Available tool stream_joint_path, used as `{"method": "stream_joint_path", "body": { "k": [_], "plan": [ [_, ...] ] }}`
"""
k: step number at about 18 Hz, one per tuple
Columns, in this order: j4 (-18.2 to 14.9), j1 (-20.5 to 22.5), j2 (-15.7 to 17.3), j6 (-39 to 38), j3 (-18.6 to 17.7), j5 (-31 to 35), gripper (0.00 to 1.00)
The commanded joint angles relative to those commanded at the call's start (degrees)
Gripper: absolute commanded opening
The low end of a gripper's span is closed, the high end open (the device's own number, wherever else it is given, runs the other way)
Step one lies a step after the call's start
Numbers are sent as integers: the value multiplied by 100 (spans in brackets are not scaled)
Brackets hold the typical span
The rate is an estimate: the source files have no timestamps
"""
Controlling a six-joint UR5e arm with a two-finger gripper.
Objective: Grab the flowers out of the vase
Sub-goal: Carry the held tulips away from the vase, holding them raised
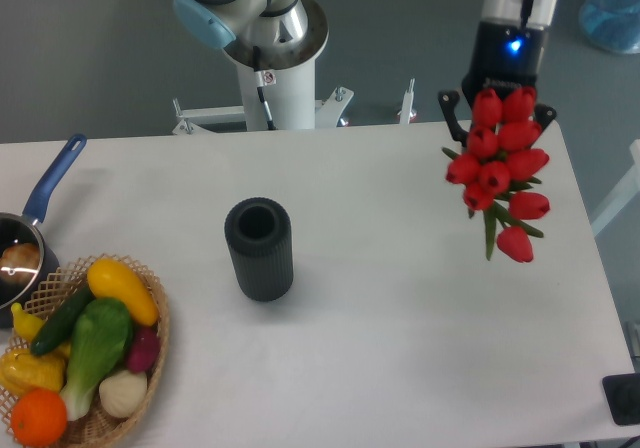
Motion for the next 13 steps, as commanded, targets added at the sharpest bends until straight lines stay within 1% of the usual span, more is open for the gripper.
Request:
{"method": "stream_joint_path", "body": {
  "k": [2, 5, 7, 9, 10, 11, 13],
  "plan": [
    [-9, -9, -167, 80, 52, 212, 0],
    [-9, -70, -308, 264, 123, 590, 0],
    [-18, -184, -483, 571, 219, 914, 3],
    [-18, -403, -668, 660, 368, 1353, 3],
    [-70, -492, -747, 669, 474, 1521, 3],
    [-88, -597, -844, 669, 588, 1627, 3],
    [-79, -624, -906, 669, 589, 1733, 3]
  ]
}}
